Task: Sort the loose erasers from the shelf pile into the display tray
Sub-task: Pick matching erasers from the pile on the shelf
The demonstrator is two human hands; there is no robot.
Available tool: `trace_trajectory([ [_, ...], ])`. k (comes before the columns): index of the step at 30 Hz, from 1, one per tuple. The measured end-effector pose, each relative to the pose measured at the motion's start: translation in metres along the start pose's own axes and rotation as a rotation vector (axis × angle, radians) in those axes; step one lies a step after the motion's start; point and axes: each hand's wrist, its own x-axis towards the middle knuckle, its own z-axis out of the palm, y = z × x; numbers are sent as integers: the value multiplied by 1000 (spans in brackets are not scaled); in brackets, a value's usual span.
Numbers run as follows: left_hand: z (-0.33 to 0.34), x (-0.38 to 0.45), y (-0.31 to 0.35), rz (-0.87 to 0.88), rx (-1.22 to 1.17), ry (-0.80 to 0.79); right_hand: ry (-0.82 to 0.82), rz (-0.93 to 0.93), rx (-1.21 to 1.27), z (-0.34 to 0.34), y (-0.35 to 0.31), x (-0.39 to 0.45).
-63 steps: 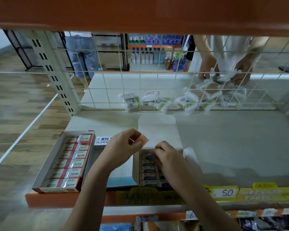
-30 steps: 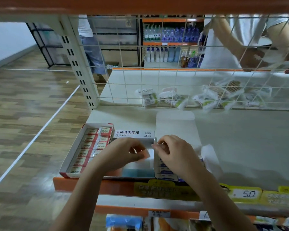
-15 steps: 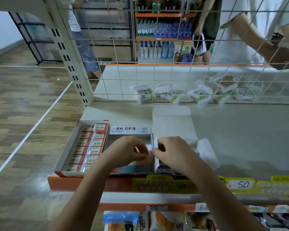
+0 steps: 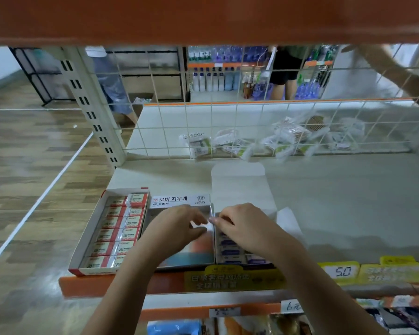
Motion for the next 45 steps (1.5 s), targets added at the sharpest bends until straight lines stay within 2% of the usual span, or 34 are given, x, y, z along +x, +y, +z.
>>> trace_trajectory([
  [6, -37, 29, 42, 13, 123, 204, 113, -53, -137, -38, 32, 2],
  [10, -29, 66, 102, 223, 326, 275, 278, -7, -325, -64, 71, -1],
  [13, -12, 99, 148, 331, 494, 267, 398, 124, -455, -85, 113, -14],
  [20, 39, 169, 266, 536, 609, 141, 457, 433, -486, -129, 229, -76],
  [25, 90, 204, 358, 640, 563, 89, 435, 625, -421, -153, 308, -125],
  [31, 141, 243, 435, 627, 445, -14, 427, 810, -340, -167, 376, -178],
  [36, 169, 273, 467, 570, 395, -31, 416, 806, -378, -166, 417, -200],
  [41, 188, 288, 476, 564, 383, 6, 459, 722, -335, -164, 435, -208],
  [45, 193, 293, 474, 539, 222, 69, 530, 669, -223, -162, 447, -209],
])
